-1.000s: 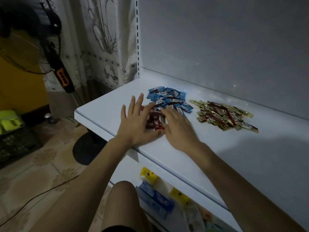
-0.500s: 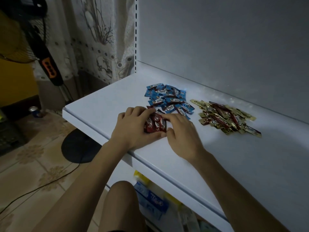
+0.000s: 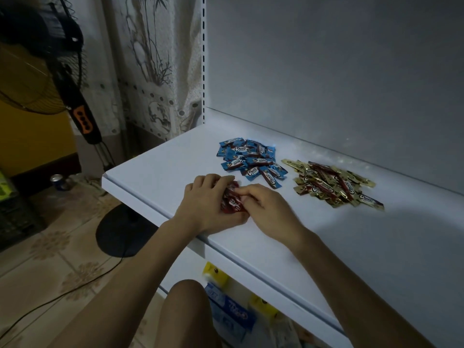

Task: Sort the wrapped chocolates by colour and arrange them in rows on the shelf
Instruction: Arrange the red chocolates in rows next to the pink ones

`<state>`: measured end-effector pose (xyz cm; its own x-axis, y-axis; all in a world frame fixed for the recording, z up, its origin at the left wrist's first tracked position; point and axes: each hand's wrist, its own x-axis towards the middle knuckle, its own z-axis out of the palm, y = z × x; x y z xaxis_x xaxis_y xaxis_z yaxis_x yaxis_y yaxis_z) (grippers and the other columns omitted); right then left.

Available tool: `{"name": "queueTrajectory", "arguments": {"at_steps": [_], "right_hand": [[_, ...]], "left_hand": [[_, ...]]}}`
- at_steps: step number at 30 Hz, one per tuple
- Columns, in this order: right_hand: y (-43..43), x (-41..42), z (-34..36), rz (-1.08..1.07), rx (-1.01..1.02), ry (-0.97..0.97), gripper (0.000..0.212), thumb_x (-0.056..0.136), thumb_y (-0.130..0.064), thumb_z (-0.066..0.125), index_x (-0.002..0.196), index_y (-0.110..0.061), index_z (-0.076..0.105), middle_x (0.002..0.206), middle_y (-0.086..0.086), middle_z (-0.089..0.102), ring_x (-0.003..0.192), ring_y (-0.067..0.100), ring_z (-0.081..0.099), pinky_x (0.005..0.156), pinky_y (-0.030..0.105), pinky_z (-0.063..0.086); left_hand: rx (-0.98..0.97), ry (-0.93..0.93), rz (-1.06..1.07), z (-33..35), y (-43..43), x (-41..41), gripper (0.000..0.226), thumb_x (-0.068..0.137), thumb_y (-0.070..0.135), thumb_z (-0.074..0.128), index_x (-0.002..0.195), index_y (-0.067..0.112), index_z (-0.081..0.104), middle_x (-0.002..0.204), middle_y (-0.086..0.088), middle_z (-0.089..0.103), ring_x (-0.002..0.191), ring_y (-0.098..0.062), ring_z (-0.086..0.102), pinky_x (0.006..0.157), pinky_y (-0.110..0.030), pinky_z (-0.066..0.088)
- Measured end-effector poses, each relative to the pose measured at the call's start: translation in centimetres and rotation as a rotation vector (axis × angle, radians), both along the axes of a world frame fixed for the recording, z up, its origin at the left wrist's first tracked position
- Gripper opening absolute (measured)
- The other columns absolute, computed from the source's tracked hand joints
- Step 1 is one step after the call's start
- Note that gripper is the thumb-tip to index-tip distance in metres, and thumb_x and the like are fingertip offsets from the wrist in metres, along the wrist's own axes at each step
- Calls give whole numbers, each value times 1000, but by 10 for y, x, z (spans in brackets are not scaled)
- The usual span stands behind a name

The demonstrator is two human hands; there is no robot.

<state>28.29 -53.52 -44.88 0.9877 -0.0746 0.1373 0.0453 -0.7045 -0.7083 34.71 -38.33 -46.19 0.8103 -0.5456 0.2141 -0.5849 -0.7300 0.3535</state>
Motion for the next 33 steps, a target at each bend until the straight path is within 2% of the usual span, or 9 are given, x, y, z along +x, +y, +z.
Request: {"name": "queueTrajectory", "arguments": {"at_steps": [2,5,8,11,14,18,22,27,33], "right_hand": [[9,-3,1,-18,51,12,31,96,-20,52,126,-20,55,122,-2,60,112,11,55,96,30,47],[22,-2,4,-106,232,0,30,96,-16,51,125,-20,56,119,-3,63,109,10,58,92,25,48],[26,-1,8,-250,361,-9,30,97,-12,47,123,-18,59,115,-4,64,106,10,59,92,28,50],[22,-1,12,-276,523,3,31,96,-8,45,120,-16,64,109,-4,66,102,10,61,89,26,52],[15,3,21,-280,652,17,29,95,-4,46,106,-15,70,90,-9,66,88,4,61,73,14,49],[7,5,22,-231,599,40,30,94,-3,47,114,-11,67,102,-2,67,97,7,61,74,11,47],[4,1,8,-245,620,-42,31,94,-4,47,117,-15,66,107,-2,67,104,11,62,91,24,51],[6,-9,-4,-250,527,-132,31,95,-7,52,124,-19,54,115,-6,60,100,-3,57,77,2,43],[12,-31,-1,-180,229,-43,47,84,-37,68,124,-22,48,124,-8,50,117,5,44,81,2,34]], "left_hand": [[-31,8,16,-1,-5,-5,92,57,81,42,139,38,40,136,4,45,125,-20,35,101,-34,29],[-183,30,21,-3,-16,-6,69,72,52,68,134,32,46,130,-1,49,119,-23,42,95,-32,36],[-221,59,-22,-1,-27,-6,66,74,36,74,134,27,45,129,-6,48,114,-25,47,87,-26,37],[-182,44,-29,4,-33,-1,64,72,45,72,129,27,48,122,-5,50,100,-24,55,78,-25,38],[-164,-7,-7,9,-38,3,67,66,66,57,119,26,51,110,-1,56,88,-23,59,70,-27,37],[-230,-63,-14,10,-42,10,57,65,65,48,102,21,58,89,5,58,77,-19,56,64,-28,38],[-283,-60,-60,6,-39,15,44,73,55,57,101,21,62,91,1,69,82,-21,62,71,-33,49],[-408,-1,-11,2,-40,21,18,83,29,69,95,18,63,79,5,63,76,-20,61,68,-29,45],[-600,72,79,3,-39,25,10,84,26,68,91,20,62,75,8,62,67,-6,56,61,-17,41]]}}
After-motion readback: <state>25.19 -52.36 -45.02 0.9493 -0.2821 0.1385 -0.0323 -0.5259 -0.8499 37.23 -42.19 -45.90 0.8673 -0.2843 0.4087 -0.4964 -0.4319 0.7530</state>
